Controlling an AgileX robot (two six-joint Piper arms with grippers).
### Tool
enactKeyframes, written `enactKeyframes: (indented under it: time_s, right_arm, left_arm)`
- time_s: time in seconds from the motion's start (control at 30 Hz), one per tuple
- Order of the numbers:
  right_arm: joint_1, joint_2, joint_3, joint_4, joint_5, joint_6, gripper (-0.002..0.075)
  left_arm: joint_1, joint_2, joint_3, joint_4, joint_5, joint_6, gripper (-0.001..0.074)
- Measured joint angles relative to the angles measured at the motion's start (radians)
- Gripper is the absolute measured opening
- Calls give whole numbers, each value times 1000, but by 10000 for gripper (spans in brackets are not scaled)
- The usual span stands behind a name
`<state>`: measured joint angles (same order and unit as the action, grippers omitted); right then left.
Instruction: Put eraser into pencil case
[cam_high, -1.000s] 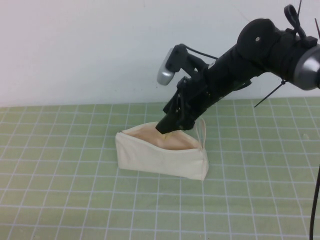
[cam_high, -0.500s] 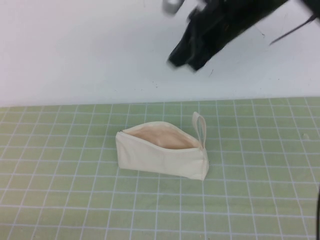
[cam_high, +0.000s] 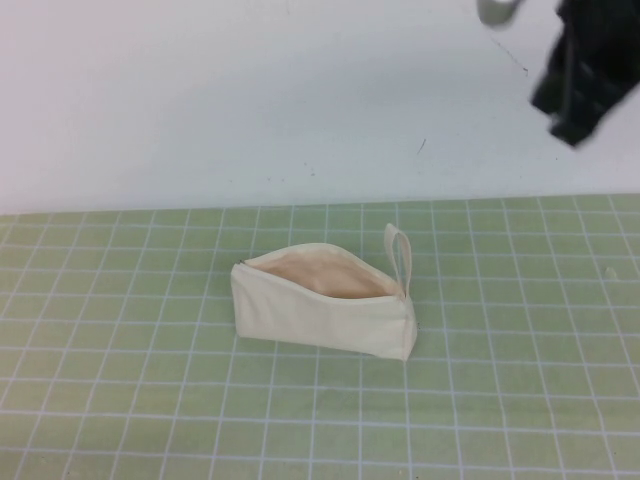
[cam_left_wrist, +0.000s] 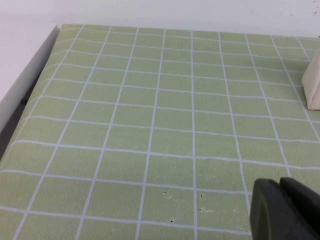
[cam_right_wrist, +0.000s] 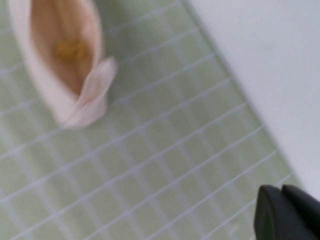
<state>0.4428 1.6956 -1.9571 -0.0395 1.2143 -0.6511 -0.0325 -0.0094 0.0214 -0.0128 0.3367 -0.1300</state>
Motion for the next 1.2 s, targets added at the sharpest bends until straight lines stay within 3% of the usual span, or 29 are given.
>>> enactKeyframes:
  time_s: [0.33,0.77,1.0,1.2]
  right_arm:
    - [0,-310,543,69,-35,23,1]
    - [0,-911,1284,322,-575,-96,1]
    - [0,-1148,1421,417,-658,-83,1]
    - [0,-1189,1457,420,-633,-83,0]
  left_arm:
    - [0,0,0,0,0,0,-1]
    - [0,0,0,0,0,0,-1]
    - [0,0,0,0,0,0,-1]
    - [0,0,0,0,0,0,-1]
